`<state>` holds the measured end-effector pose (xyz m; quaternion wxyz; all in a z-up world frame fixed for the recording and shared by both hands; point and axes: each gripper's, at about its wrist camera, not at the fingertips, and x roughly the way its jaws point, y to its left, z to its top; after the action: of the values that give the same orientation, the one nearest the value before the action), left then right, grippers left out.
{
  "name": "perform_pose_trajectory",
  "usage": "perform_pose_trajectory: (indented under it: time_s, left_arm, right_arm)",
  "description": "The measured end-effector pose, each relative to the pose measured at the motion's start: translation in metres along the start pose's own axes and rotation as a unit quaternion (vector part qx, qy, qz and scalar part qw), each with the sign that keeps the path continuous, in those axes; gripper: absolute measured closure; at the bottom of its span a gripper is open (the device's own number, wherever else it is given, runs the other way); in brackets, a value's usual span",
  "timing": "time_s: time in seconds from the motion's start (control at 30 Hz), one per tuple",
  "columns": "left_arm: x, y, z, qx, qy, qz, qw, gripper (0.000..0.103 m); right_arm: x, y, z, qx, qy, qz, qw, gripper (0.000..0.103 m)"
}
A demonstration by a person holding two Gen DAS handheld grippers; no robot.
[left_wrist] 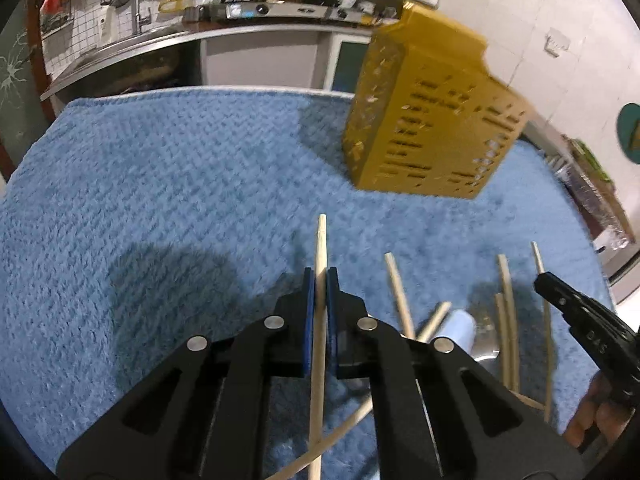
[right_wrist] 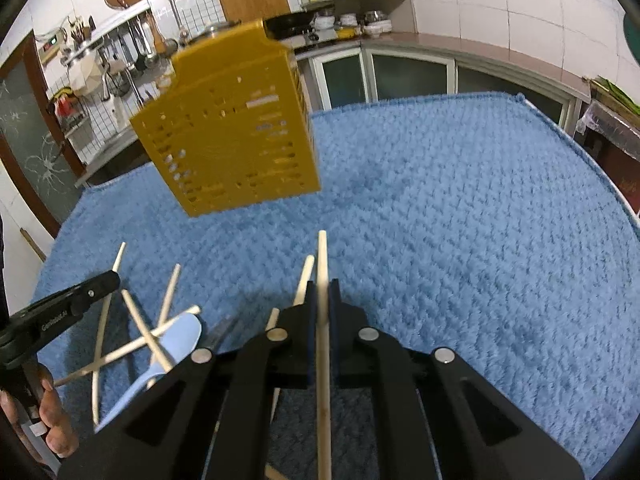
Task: Organize utensils
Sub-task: 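Lift the left tool's chopstick toward the yellow holder while the right tool carries its chopstick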
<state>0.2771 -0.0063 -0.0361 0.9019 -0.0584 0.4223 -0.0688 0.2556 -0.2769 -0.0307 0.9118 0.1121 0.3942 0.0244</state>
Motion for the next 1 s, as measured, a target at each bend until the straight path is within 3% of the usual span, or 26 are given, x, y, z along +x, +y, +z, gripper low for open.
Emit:
perform_pose_trajectory:
  time_s: [0.4, 1.0]
  left_arm:
    - [-0.06, 0.0, 0.009, -0.005, -0.054, -0.035, 0.9979, 0.099]
    - [-0.115, -0.012, 0.011, 0.011, -0.113, -0.068, 0.9912, 0.099]
  right_arm:
    - [-0.047, 0.008, 0.012, -0.008, -0.057, 0.035, 0.998, 0.097]
    - [-0.108, 0.015, 0.011, -0.022, -0.148, 0.054, 0.987, 0.097]
